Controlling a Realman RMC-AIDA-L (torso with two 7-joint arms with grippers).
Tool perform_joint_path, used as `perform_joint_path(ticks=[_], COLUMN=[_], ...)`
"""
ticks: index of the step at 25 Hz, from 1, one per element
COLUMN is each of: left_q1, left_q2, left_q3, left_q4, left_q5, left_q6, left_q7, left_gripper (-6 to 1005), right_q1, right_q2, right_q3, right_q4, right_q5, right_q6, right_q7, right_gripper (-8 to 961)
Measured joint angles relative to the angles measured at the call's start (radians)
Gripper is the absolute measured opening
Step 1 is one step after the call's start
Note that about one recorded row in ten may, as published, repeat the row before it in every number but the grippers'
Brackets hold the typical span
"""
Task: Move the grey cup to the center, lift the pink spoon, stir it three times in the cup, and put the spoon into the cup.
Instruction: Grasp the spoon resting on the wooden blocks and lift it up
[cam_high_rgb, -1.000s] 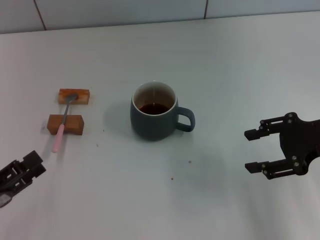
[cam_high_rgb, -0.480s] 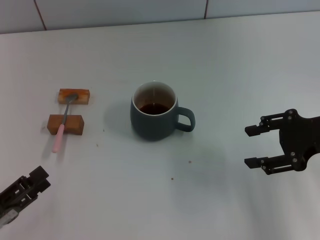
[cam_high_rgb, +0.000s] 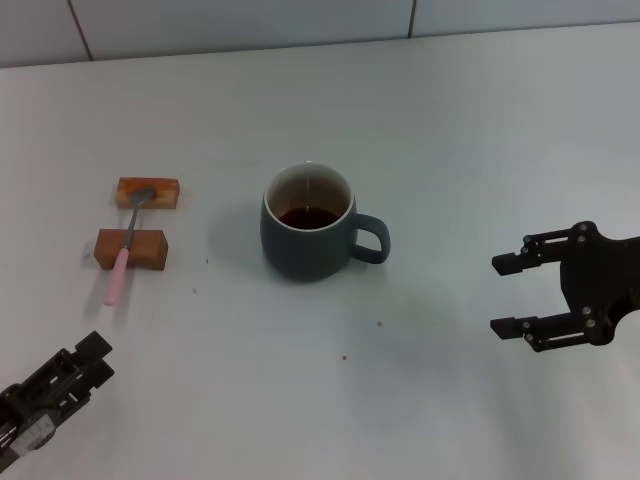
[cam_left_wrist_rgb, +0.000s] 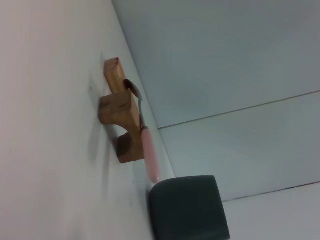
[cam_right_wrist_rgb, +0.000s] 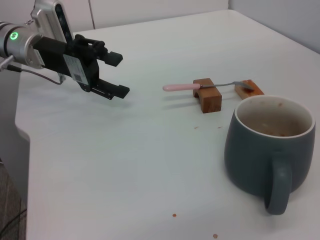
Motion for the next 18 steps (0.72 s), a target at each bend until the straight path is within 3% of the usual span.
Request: perform_joint_path(ticks=[18], left_q1=[-0.029], left_q2=[0.004], left_q3=[0.0], left_q4=[0.007], left_q5=[-0.003], left_q6=[-0.047], left_q7=[-0.011], left_gripper=[768], right_q1=[-0.001], right_q2=[0.0], right_q3=[0.0], right_q4=[-0.004], right_q5=[0.0], right_q6=[-0.001], right_q7=[0.0], right_gripper=[703])
